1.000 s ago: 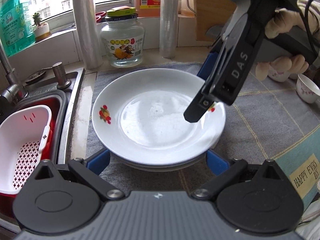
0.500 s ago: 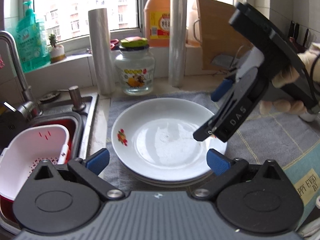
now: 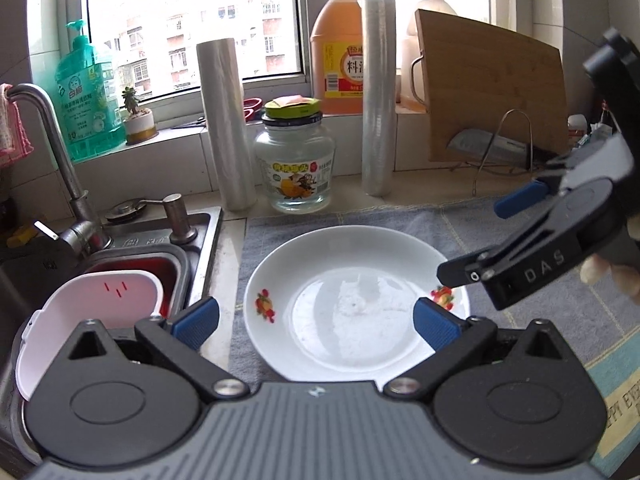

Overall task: Organize plates and bowls
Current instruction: 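Open both grippers and withdraw them from the plate stack, then move the right gripper to the nearest white bowl and grasp its rim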

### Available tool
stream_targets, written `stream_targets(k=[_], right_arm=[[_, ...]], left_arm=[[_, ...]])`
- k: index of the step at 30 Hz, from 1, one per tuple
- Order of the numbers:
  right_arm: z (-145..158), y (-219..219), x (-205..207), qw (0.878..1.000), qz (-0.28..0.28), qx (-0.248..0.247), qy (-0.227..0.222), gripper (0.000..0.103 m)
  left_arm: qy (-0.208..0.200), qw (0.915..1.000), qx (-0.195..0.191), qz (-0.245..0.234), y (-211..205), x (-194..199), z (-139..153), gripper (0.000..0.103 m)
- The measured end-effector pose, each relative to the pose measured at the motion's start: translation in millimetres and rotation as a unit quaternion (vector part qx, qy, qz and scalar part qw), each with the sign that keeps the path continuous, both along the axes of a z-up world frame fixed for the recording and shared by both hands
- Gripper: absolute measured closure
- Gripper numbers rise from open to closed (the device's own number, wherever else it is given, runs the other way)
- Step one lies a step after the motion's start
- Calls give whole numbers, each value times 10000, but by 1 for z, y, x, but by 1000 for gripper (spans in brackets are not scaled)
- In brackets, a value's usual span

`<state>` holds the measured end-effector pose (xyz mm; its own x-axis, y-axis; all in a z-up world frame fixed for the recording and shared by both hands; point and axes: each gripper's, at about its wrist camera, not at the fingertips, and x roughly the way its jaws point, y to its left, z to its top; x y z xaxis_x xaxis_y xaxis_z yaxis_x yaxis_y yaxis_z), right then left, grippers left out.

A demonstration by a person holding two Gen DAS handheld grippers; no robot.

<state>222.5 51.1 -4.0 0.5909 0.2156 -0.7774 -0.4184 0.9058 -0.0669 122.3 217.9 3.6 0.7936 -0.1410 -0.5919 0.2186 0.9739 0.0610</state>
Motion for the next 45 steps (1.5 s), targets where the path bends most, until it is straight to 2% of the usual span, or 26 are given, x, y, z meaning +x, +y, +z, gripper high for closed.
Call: stream_targets(k=[7,18,22,27,36,45], right_arm=[[-2,-72,-35,9969,-670,-36,-415,0],[-10,-201,-93,9902,-1321,-237,-396,0],[-7,-238,-109,9878,-1489,-141,-434,0],[-6,-280,-125,9823,-1816,-54,-458,0],[-8,-358,-140,9679,-2472,149,-425,0],[-22,-395,-129,9682,-2392,706,-183,0]], left_arm=[[93,9995,-124,-271,-51,5,-3,1],[300,9945,-287,-962,-179,-7,-9,1],[335,9910,-267,-1268,-217,-11,-11,1],[356,9849,-255,-1678,-258,-14,-14,1],[430,9676,-170,-2483,-325,-16,-30,1],[476,9556,-11,-2907,-388,-11,-57,1]])
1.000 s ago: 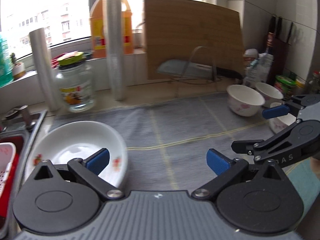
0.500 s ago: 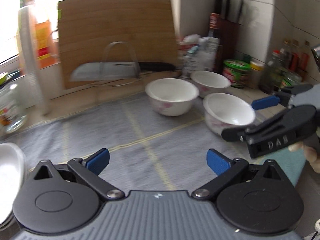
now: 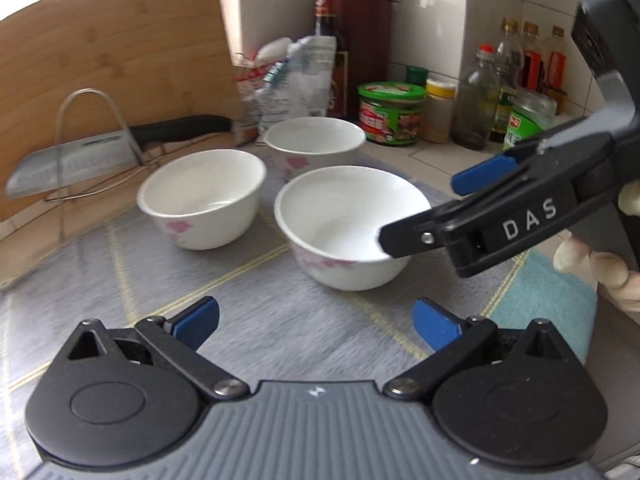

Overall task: Organize plates and bowls
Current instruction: 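Move the right gripper to the nearest white bowl and grasp its rim, then lift the white bowl with the right gripper and carry it toward the plate stack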

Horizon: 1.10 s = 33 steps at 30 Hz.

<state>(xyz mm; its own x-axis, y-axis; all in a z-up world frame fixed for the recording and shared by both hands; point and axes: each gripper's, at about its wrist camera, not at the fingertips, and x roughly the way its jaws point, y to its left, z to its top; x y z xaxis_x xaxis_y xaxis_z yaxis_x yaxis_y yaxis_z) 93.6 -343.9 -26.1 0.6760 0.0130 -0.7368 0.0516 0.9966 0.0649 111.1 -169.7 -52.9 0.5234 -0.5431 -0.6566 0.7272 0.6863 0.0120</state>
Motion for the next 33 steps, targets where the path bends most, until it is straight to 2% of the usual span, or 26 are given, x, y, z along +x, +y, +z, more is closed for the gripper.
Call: stream_targets(k=[9,12,14,18,22,26,33], right_arm=[[-9,-20,24,9977,272,622,18,0],[-10,-21,31,9973,393,616,28,0],[-11,-20,35,9970,486,606,41,0],[-13,-19,43,9952,677,697,69,0],[-14,-19,48,9941,773,757,86,3],[-14,-19,50,9931,815,837,116,8],[-13,-20,52,9919,841,940,127,9]], left_arm=[[-92,9999,-7,-137,-35,5,-13,3],[-92,9998,-54,-168,-39,6,-14,4],[-103,9998,-81,-176,-42,7,-14,9],[-101,9998,-106,-155,-44,10,-15,9],[-91,9998,-93,-156,-45,13,-16,16],[-91,9998,-111,-163,-44,14,-17,16],[-153,9996,-124,-211,-45,13,-16,17]])
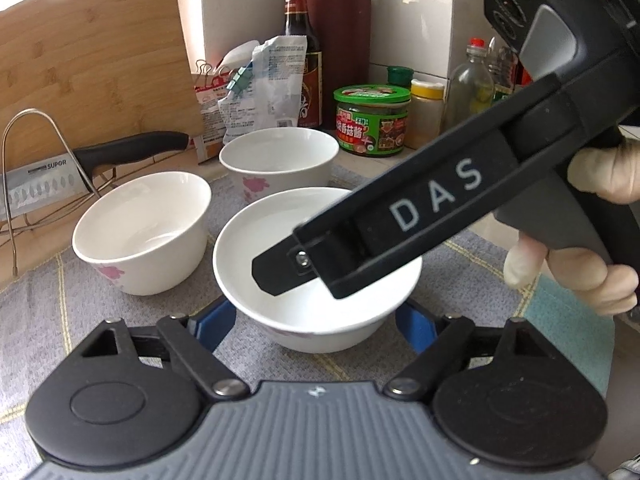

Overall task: Organize plates and bowls
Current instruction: 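Lift the white bowl with the right gripper and carry it toward the plate stack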

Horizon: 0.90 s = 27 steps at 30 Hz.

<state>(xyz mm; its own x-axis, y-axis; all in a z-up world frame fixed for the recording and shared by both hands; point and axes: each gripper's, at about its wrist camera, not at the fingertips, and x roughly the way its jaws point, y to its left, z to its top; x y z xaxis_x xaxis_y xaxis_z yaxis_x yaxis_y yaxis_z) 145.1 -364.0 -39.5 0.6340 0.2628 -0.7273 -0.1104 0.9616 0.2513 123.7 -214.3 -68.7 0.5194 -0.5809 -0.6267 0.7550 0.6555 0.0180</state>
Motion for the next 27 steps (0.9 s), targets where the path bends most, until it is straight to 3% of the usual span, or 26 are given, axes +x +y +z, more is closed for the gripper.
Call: stream_targets(k=[13,27], right_arm=[[7,12,-4,10000,56,-59,46,9],[24,68,-10,9986,524,-1,0,9]], left_arm=[[102,9999,41,2,10,-2,8,17],[67,9993,124,338,67,-18,31,17]])
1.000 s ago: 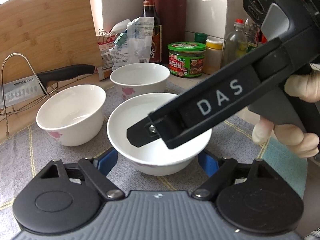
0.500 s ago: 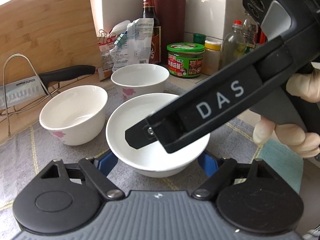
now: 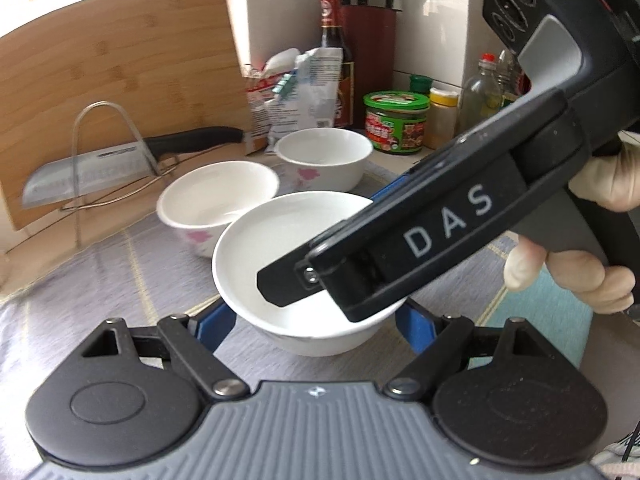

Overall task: Organize plates and bowls
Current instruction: 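Lift the white bowl with the right gripper and carry it toward the plate stack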

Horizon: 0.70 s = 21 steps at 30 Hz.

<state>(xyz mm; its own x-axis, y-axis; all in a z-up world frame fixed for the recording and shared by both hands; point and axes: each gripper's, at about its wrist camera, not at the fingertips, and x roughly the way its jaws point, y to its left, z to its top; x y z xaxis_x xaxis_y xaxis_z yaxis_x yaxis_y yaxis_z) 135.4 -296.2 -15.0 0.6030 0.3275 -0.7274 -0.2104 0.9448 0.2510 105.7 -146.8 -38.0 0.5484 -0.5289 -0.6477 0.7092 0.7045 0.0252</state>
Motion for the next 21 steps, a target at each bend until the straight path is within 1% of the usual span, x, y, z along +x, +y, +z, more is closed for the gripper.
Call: stream_targets(k=[11,21], right_arm=[[4,62,5,9993,367,48,13,9],[5,112,14,9980,623,93,36,9]], left_arm=[[16,9994,85,332,58,-9,7,17],[21,9985,138,531,108,-10,11,17]])
